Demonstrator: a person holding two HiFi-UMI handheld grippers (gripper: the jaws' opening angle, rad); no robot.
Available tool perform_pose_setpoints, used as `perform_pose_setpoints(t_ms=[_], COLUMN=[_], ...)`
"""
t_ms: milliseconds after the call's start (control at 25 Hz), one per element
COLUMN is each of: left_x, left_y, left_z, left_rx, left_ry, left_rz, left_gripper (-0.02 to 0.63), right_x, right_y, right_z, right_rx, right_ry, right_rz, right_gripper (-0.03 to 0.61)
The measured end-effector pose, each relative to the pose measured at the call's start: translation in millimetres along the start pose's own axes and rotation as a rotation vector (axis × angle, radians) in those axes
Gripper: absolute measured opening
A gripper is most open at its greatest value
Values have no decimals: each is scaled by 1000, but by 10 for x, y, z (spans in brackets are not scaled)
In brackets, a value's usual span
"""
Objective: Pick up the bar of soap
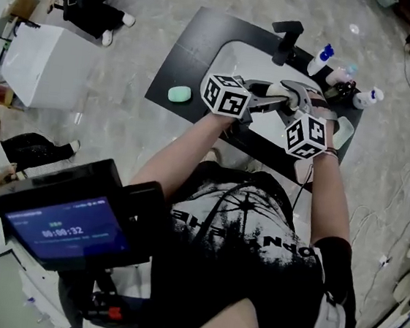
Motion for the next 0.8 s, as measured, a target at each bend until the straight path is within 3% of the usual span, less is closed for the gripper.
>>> perform_pose_setpoints(t_ms=[360,600,800], left_x=[49,-75,-9], left_y=[581,1323,1640], left_z=[206,256,336], left_rx=[-95,-157,-210], left_ry=[-3,1,-2], left_rz=[-67,-124,-152], left_gripper=[173,173,173], right_x=[-402,-1075,-1303], right_y=[-456,-774,-1005], right_z=[36,-15,58], right_rx=[-40,-73,-90], right_ry=[68,123,154], right_rz=[-82,-131,-172], right_gripper=[231,231,232])
Point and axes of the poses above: the fingertips, and each gripper's own axes: y backward along the fingers, z to its left, x out of its underside, the point moved 10 cm from there along y, backward along the fingers, and after that the axes turned 1 degree about y, right-handed, at the moved point
